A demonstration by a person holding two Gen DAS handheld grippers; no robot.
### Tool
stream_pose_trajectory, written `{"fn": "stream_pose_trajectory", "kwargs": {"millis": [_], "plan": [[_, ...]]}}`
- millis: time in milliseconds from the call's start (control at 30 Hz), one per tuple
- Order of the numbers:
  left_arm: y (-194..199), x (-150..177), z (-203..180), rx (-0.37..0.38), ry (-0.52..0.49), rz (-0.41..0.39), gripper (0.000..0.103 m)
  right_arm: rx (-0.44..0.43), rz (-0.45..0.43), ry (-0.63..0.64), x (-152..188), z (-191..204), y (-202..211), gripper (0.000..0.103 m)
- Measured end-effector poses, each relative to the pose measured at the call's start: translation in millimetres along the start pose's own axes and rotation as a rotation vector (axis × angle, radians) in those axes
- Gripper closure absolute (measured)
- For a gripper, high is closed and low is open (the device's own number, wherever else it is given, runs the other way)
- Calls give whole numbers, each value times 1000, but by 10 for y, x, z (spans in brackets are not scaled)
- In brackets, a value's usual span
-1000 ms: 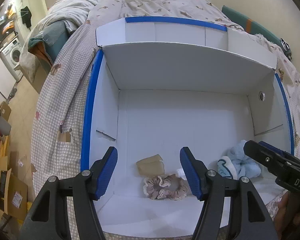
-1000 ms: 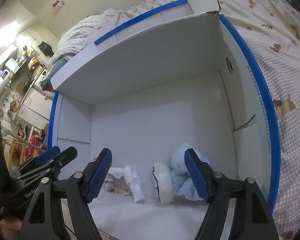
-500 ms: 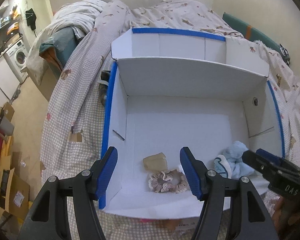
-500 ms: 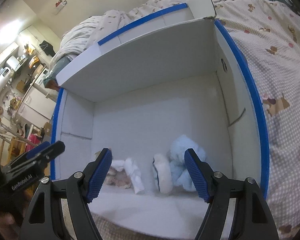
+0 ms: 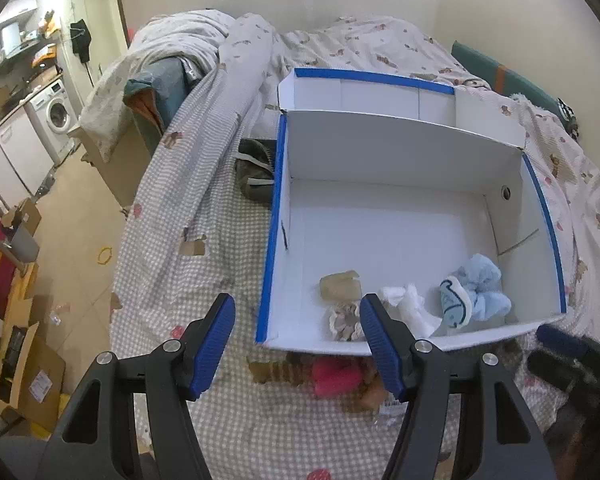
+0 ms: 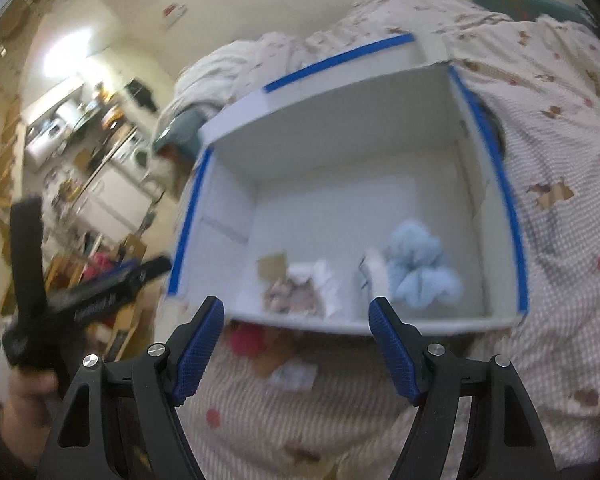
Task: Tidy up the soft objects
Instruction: 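Withdraw both tools from the box toward the items beside it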
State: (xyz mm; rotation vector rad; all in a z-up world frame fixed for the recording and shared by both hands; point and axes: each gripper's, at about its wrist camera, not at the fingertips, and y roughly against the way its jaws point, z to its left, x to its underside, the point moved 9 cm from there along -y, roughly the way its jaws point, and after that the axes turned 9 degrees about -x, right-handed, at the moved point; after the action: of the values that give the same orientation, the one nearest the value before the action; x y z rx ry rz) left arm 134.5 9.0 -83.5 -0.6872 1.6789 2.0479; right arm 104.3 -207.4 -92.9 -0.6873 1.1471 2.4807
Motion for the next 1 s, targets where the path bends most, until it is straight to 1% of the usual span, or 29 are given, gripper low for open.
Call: {"fn": "stream_pose_trajectory", "kwargs": {"millis": [100,133,200,300,333,367,400,467,600,700,733,800,833,900,933,1000], "plan": [[23,96,37,1,5,10,41,-17,97,24,225,84,-152,24],[17,124,48,1,9,17,41,-13,150,23,316,68,-257,24],[12,160,66,-4,18,25,41,-16,229,9,446,12,-448,24],[17,152,123,-33,24,5,41,60,373,3,668,-185,-744,24],[14,146,149,-44,26,2,41,102,416,13,741,-269,-796,24],[9,145,179,-47,30,-1,41,166,447,19,806,-382,-807,24],[-3,149,206,-46,36,0,41,196,474,8,869,-468,-803,24],[-56,163,255,-51,47,16,41,187,559,-68,1089,-622,-774,24],[-154,212,313,-37,86,63,41,181,630,-70,1246,-625,-629,24],[-209,292,297,-39,74,98,41,168,680,-152,1440,-709,-485,24],[-229,324,288,-40,72,112,41,167,691,-171,1517,-725,-432,24],[-261,361,274,-39,77,131,41,179,679,-155,1486,-700,-376,24],[-271,368,270,-39,81,136,41,202,627,-106,1370,-667,-351,24],[-286,366,260,-42,80,137,41,207,507,-13,1110,-556,-315,24],[-291,366,256,-45,76,137,41,190,474,6,1000,-497,-323,24],[-301,371,274,-48,78,140,41,146,450,5,838,-400,-416,24]]}}
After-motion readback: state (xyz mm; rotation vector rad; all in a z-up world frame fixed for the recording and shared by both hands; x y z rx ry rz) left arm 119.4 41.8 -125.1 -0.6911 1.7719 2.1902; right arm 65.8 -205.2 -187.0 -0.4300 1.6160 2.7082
